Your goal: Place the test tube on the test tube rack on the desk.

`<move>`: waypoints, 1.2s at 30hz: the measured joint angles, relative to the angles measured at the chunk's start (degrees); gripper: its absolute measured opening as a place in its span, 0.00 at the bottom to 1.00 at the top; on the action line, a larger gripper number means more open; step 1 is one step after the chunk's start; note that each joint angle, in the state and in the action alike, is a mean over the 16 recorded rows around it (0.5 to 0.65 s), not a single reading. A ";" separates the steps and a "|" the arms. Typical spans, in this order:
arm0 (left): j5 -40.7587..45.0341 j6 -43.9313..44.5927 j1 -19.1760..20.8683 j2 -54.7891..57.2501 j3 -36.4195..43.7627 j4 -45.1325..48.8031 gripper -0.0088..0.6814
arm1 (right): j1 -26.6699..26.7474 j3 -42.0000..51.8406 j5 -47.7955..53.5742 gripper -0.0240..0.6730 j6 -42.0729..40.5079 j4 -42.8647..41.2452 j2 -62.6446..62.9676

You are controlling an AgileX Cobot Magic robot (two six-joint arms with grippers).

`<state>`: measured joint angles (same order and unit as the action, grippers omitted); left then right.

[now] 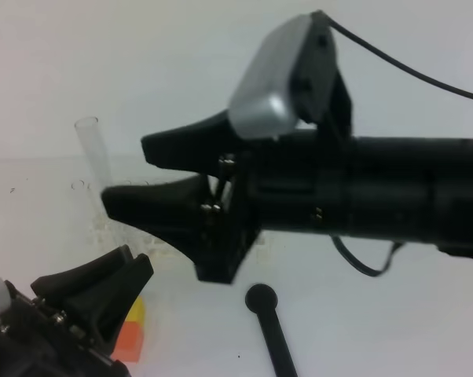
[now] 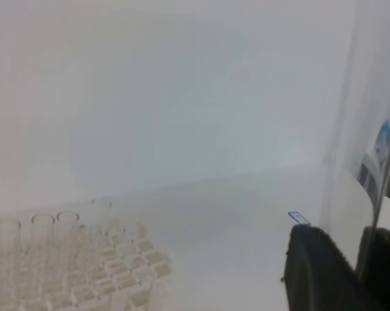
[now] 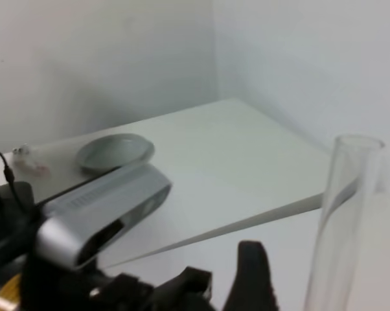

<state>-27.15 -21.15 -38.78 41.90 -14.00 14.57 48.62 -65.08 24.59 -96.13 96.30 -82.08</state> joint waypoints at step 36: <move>-0.93 0.04 -0.06 0.29 0.07 -1.09 0.21 | 0.02 -11.97 3.86 0.21 1.59 1.30 -9.81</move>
<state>-28.09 -21.11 -38.84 42.19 -13.93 13.49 48.64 -77.05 28.45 -94.53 97.59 -91.90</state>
